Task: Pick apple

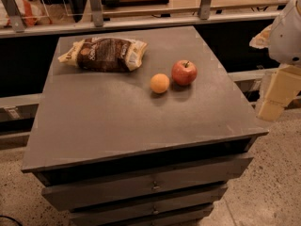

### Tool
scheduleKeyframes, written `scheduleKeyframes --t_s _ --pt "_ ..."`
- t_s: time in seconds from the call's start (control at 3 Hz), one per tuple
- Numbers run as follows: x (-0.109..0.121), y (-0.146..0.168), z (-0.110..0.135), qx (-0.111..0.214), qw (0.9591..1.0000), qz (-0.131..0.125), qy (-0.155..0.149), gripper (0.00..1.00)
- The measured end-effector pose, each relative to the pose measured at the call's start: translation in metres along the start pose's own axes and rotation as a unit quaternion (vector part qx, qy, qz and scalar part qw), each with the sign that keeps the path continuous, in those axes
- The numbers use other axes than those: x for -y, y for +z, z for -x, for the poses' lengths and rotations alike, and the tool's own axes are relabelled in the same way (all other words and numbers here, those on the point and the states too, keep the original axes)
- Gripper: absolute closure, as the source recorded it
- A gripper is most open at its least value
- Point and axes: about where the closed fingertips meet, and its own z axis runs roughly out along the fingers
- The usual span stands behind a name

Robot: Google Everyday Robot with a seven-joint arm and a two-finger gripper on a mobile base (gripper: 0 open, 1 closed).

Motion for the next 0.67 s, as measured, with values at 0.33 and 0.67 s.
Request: scheduleKeyframes --t_s 0.33,0.67 --pt "0.0000 0.0000 0.0000 0.000 1.0000 0.000 0.000 0.00" --pt "0.0035 -0.0019 0.0009 0.010 0.9999 -0.005 0.004 0.00"
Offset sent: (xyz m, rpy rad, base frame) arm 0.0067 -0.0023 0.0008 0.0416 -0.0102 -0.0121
